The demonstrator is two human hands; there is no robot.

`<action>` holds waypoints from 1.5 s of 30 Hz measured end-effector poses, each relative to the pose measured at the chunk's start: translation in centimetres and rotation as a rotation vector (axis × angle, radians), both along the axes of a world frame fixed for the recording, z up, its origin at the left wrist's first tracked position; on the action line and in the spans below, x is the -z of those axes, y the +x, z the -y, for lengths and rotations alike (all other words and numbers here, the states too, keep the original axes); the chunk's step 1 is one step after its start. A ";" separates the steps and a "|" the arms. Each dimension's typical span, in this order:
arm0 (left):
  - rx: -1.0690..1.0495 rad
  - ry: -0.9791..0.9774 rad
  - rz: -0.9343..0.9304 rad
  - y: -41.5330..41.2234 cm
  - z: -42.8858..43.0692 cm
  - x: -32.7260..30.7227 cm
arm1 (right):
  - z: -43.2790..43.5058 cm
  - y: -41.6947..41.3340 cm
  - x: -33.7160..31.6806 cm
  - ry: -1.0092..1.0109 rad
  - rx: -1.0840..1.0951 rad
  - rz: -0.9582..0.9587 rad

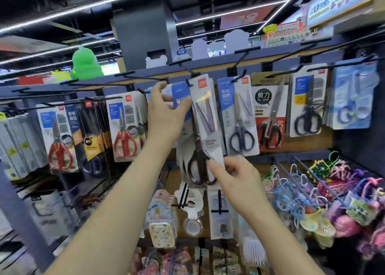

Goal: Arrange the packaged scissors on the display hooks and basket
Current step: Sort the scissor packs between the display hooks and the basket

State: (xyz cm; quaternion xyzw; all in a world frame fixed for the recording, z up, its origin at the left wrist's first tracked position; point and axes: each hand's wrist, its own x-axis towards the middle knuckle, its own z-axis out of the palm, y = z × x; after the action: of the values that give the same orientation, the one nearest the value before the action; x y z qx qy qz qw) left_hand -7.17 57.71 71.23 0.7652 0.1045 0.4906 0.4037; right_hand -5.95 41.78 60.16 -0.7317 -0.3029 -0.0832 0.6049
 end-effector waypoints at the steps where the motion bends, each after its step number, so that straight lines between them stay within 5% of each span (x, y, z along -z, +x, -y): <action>1: 0.012 0.005 -0.023 -0.4 0.2 1.4 | -0.3 0.6 0.2 0.004 0.022 -0.003; 7: 0.161 -0.154 -0.236 -1.3 1.7 8.2 | -2.9 4.1 1.0 0.013 -0.221 -0.172; 17: 0.351 -0.228 -0.168 -0.9 -0.6 8.9 | -4.5 7.2 0.5 0.136 -0.531 -0.451; 23: 0.294 -0.258 -0.108 -1.8 -0.6 8.9 | -2.6 3.0 -0.9 0.053 -0.252 -0.254; 30: 0.116 0.250 0.079 -5.6 0.4 10.4 | 3.2 -0.8 2.4 -0.163 0.103 -0.050; 38: 0.455 0.816 -0.102 -7.1 5.8 17.8 | 14.3 -6.6 8.9 -0.793 0.256 0.035; 45: 0.810 1.037 -0.369 -6.8 15.0 28.0 | 26.8 -12.6 19.0 -1.151 0.330 -0.219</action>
State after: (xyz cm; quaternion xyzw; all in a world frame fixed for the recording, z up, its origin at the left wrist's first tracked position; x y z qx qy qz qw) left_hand -14.00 42.72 43.23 0.9096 -0.3713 0.1491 0.1122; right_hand -18.50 15.00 41.12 -0.9829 -0.1176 0.0771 0.1188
